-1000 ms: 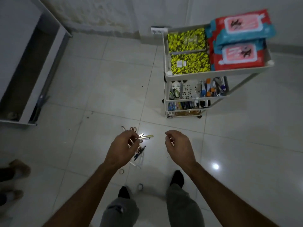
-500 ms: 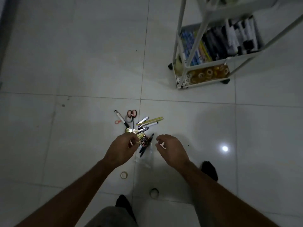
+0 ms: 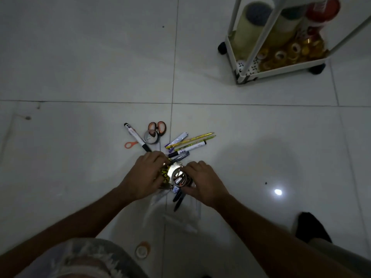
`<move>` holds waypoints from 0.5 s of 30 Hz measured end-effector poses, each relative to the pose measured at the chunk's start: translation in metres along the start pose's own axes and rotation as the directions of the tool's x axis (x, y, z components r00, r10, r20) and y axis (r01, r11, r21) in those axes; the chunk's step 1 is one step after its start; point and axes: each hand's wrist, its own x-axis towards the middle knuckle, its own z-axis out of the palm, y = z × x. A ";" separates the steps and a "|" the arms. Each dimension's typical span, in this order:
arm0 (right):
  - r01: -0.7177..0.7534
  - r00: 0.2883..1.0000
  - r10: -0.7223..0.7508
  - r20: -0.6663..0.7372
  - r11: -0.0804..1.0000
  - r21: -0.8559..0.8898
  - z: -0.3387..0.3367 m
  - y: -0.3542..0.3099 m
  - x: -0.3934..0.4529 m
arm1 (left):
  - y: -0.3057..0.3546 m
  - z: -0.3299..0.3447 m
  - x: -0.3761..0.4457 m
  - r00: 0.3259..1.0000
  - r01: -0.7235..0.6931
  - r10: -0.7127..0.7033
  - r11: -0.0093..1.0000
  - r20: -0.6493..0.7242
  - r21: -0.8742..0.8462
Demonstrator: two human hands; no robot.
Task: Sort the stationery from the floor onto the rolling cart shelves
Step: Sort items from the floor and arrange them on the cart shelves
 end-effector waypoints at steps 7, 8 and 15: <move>-0.076 0.959 0.131 -0.252 0.973 0.217 0.021 -0.002 -0.008 | -0.010 0.031 -0.004 0.997 -0.046 0.046 0.999 -0.068 -0.005; -0.096 0.934 0.174 -0.312 0.963 0.250 0.017 -0.001 -0.007 | -0.010 0.032 0.000 0.994 -0.059 0.057 0.998 -0.091 -0.018; -0.212 0.711 0.399 -0.579 0.907 0.365 -0.054 0.036 0.039 | 0.017 0.004 0.092 0.954 -0.213 0.196 0.976 -0.227 -0.052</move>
